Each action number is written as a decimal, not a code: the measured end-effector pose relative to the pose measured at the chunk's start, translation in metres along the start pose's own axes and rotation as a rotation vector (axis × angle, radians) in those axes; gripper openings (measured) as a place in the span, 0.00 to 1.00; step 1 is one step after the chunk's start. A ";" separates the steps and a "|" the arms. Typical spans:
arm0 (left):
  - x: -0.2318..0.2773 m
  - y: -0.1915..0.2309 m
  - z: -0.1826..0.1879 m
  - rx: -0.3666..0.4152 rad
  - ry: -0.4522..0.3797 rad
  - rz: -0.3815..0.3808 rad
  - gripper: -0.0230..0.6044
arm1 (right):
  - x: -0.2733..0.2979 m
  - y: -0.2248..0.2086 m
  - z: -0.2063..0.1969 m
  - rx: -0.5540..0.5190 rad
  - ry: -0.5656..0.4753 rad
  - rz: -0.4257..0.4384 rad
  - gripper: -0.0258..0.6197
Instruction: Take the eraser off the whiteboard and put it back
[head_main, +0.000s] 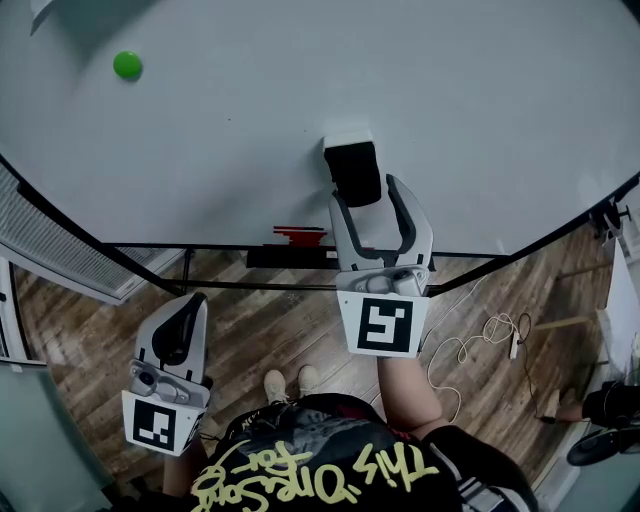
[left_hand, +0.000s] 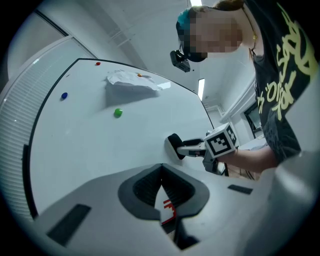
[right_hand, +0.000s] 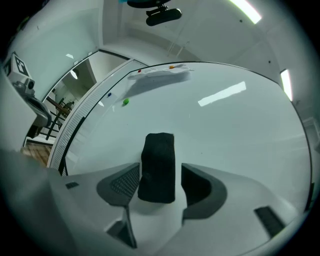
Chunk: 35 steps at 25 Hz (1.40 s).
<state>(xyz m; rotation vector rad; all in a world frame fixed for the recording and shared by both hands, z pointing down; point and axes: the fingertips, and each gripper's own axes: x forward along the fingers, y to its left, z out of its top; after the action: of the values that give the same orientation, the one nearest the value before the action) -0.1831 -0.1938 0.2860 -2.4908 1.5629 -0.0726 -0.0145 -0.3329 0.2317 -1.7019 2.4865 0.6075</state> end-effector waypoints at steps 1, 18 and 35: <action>0.002 0.000 0.000 -0.002 0.000 -0.001 0.05 | -0.004 -0.001 0.000 0.014 0.006 0.005 0.45; 0.032 -0.042 0.008 0.002 -0.017 -0.061 0.05 | -0.068 -0.002 -0.016 0.120 0.061 0.097 0.12; 0.037 -0.077 0.008 -0.002 -0.031 -0.076 0.05 | -0.107 0.007 -0.023 0.175 0.087 0.216 0.05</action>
<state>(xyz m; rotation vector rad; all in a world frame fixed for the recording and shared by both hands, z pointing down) -0.0972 -0.1931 0.2906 -2.5395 1.4573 -0.0434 0.0237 -0.2450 0.2841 -1.4414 2.7152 0.3230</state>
